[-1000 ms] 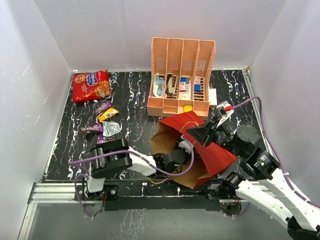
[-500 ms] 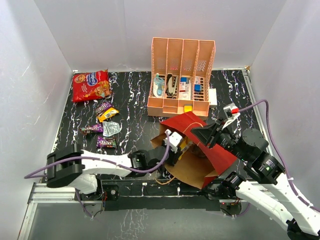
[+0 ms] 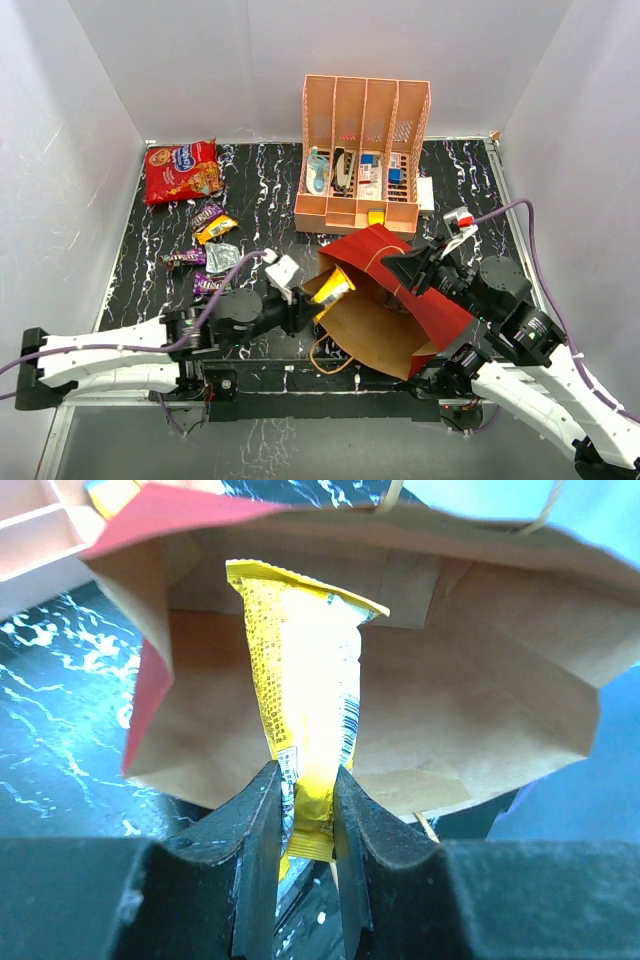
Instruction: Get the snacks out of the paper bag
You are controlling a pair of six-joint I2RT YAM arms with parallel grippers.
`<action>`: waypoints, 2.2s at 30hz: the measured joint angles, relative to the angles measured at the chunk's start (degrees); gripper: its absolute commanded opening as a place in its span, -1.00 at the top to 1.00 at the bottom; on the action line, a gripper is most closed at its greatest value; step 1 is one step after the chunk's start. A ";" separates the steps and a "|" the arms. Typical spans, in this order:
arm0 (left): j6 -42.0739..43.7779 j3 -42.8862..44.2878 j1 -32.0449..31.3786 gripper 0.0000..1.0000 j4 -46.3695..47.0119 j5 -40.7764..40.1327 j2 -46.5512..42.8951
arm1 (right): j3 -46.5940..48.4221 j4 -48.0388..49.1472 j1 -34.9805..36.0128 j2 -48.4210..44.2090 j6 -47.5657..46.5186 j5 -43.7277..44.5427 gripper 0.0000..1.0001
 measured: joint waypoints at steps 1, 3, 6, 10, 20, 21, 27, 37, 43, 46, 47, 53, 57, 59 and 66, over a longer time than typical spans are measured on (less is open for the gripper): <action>0.35 1.14 0.02 0.55 -2.75 -0.11 -1.99 | -0.13 0.02 0.00 0.07 -0.15 0.07 0.85; 0.96 3.61 0.07 0.54 -7.80 -0.85 -5.92 | -0.46 0.07 0.00 0.09 -0.44 0.28 0.85; 1.66 6.97 0.07 0.50 -13.94 -3.52 -12.04 | -1.07 -0.02 0.00 0.09 -0.59 0.66 0.85; 2.75 12.28 0.11 0.50 -20.31 -9.38 -18.01 | -1.60 0.09 0.00 -0.15 -0.70 1.05 0.85; 11.06 24.11 0.42 0.46 -24.79 -31.21 -3.52 | -1.77 0.04 0.00 -0.46 -0.50 1.11 0.85; 12.81 23.43 1.14 0.43 -23.12 -32.04 -1.25 | -1.77 0.02 0.00 -0.66 -0.42 1.09 0.85; 15.39 20.31 16.46 0.43 -16.85 -25.99 6.45 | -1.77 -0.02 0.00 -1.66 0.48 1.09 0.85; 6.14 17.64 47.21 0.13 -16.94 -11.72 19.15 | -1.51 -0.61 0.00 -1.68 0.83 1.14 0.85; 1.62 11.76 47.45 -0.61 -14.86 6.01 15.10 | -1.18 -1.75 0.00 -1.64 0.61 1.77 0.85; -0.50 8.79 47.45 -0.66 -10.91 15.54 15.54 | -1.18 -1.70 0.00 -1.64 0.63 1.79 0.85; -1.09 7.91 47.41 -0.66 -9.60 18.29 16.55 | -1.18 -1.70 0.00 -1.64 0.66 1.77 0.85; -0.33 11.87 47.23 -0.73 -7.80 26.58 32.76 | -1.18 -1.75 0.00 -1.81 0.68 1.79 0.85; 1.92 19.69 46.31 -0.66 -10.78 27.50 45.42 | -1.18 -1.95 0.00 -2.91 0.81 2.23 0.85; 3.41 22.64 45.38 -0.57 -13.11 26.08 49.48 | -1.18 -1.97 0.00 -3.58 0.83 2.43 0.85; 7.50 26.25 41.55 0.22 -18.60 16.61 54.07 | -1.20 -2.05 0.00 -4.04 0.90 2.71 0.85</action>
